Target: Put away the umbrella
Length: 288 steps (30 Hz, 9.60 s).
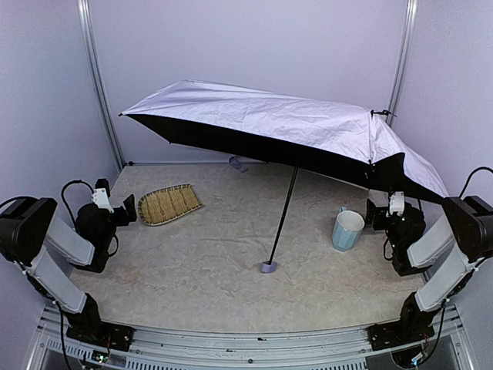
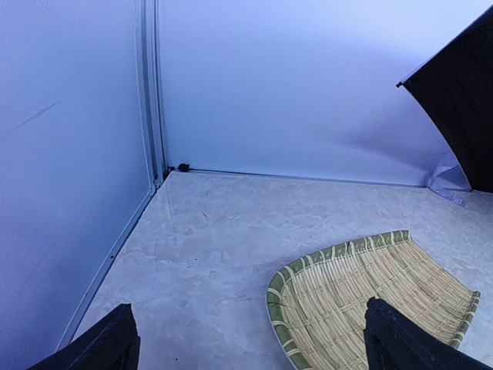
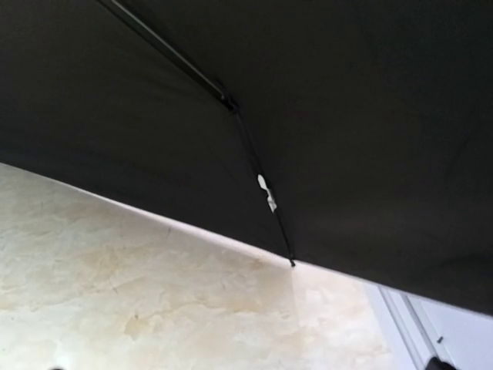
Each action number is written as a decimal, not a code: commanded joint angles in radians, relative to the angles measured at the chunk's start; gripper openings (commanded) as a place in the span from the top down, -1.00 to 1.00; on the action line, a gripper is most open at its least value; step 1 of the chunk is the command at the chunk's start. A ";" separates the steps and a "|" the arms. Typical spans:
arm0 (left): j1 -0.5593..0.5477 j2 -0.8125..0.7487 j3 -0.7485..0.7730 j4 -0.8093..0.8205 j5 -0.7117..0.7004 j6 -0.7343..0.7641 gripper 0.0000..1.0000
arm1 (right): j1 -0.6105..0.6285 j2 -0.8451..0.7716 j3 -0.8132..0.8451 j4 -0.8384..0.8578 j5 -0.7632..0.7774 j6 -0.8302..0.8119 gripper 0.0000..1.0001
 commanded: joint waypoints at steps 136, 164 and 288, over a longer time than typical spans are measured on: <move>-1.015 -0.186 0.290 -0.274 0.301 -0.348 1.00 | 0.767 0.355 1.366 -0.149 -0.302 0.950 0.05; -1.022 -0.184 0.319 -0.257 0.278 -0.318 1.00 | 0.768 0.381 1.378 -0.215 -0.337 0.986 0.07; -0.770 -0.267 0.720 -0.370 0.207 -0.003 1.00 | 1.011 0.336 1.061 -1.168 -0.252 0.233 0.94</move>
